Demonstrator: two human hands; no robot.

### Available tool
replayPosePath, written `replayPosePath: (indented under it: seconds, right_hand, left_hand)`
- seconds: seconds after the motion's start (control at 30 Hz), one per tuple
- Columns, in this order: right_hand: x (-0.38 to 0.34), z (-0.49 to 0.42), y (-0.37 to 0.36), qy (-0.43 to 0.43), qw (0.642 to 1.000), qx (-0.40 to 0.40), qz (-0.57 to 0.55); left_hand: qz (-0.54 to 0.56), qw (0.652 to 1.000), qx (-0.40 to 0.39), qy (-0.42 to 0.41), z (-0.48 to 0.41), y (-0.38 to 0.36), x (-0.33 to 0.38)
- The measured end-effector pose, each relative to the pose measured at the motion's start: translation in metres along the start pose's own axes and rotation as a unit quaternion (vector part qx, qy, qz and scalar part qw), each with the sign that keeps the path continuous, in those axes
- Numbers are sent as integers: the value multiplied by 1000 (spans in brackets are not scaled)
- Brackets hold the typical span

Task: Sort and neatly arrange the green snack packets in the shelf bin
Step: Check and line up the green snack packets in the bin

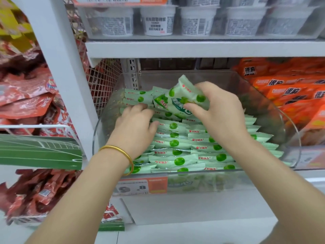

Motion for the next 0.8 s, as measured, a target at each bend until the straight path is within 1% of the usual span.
replayPosePath:
  seconds: [0.07, 0.17, 0.27, 0.4, 0.43, 0.47, 0.5, 0.6, 0.63, 0.67, 0.73, 0.8]
  right_hand:
    - [-7, -8, -11, 18, 996, -57, 61]
    - [-14, -21, -30, 41, 979, -152, 129]
    - [-16, -33, -46, 51, 963, -215, 154]
    - [-19, -31, -89, 70, 925, -328, 179]
    - [-17, -28, -96, 72, 920, -345, 174]
    - [-15, -26, -97, 69, 922, -347, 161]
    - [-12, -27, -92, 60, 931, -329, 144]
    - [-5, -34, -50, 52, 972, -194, 120]
    - [-6, -32, -40, 58, 979, -160, 111]
    - [-9, -29, -34, 70, 983, -143, 96]
    - [-18, -18, -40, 102, 980, -159, 66]
    - [-20, -7, -53, 115, 970, -203, 64]
  left_hand:
    - [-13, 1000, -4, 4, 0, -3, -1]
    - [-8, 1000, 3, 14, 1, -2, -3]
    - [1, 1000, 9, 22, 2, -1, -5]
    - [12, 1000, 10, 18, 2, -3, -7]
    - [24, 999, 12, 17, 2, -2, -8]
    - [40, 999, 16, 17, 2, 0, -9]
    - [57, 998, 21, 18, 1, 3, -10]
    - [96, 994, 46, -2, -3, 13, -7]
    - [96, 994, 50, -25, -5, 14, -1]
    - [90, 994, 46, -52, -5, 13, 6]
    - [71, 994, 19, -85, -4, 6, 19]
    - [37, 996, -18, -78, -2, -7, 22]
Point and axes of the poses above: each hand's wrist, its own z-axis away from the middle knuckle, its own y-axis out of the back of the hand, x = y × z, the point moved 10 cm from there along -z, towards the middle knuckle, and after that the axes turned 11 degrees about y, right-handed, at the moved point
